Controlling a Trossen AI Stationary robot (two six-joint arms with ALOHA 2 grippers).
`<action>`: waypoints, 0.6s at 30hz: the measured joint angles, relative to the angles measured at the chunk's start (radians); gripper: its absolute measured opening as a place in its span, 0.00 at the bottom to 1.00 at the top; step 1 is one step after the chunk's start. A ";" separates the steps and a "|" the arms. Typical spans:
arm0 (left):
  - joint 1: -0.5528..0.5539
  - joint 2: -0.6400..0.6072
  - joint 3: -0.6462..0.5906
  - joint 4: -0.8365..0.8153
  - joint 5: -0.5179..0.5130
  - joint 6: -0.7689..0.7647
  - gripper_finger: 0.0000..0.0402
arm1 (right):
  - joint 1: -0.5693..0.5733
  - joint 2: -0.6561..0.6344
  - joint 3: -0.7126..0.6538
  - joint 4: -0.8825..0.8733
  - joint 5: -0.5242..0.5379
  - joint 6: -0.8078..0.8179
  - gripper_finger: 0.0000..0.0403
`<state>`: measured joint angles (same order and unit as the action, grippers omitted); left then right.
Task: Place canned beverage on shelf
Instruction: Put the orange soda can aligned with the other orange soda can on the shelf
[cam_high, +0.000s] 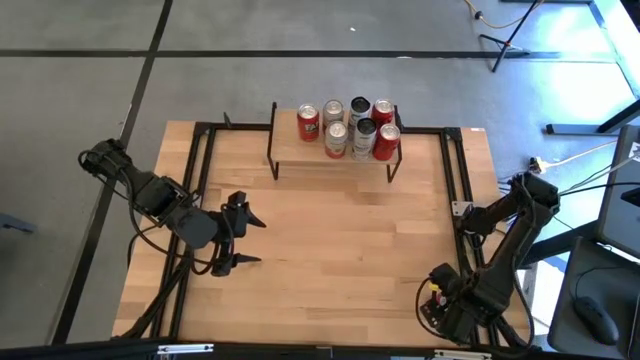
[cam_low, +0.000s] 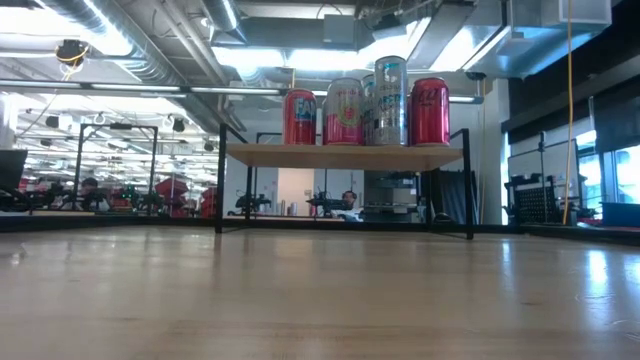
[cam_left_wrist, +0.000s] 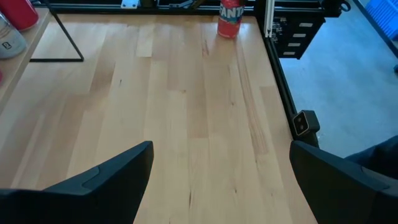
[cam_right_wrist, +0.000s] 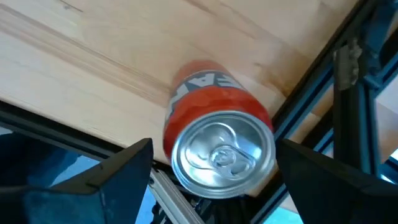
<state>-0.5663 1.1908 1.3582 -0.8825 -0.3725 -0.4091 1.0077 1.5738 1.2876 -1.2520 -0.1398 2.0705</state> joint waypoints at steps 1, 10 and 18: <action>0.000 0.000 0.000 0.000 0.000 0.000 0.91 | 0.000 0.000 -0.007 0.010 -0.002 0.000 0.82; 0.000 0.000 0.000 0.000 0.000 -0.001 0.90 | 0.000 0.000 -0.072 0.058 -0.025 0.005 0.82; 0.000 0.000 0.000 0.000 0.000 -0.002 0.90 | 0.000 -0.003 -0.106 0.104 -0.055 -0.010 0.81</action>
<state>-0.5663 1.1910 1.3582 -0.8825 -0.3721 -0.4110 1.0077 1.5711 1.1816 -1.1481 -0.1947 2.0602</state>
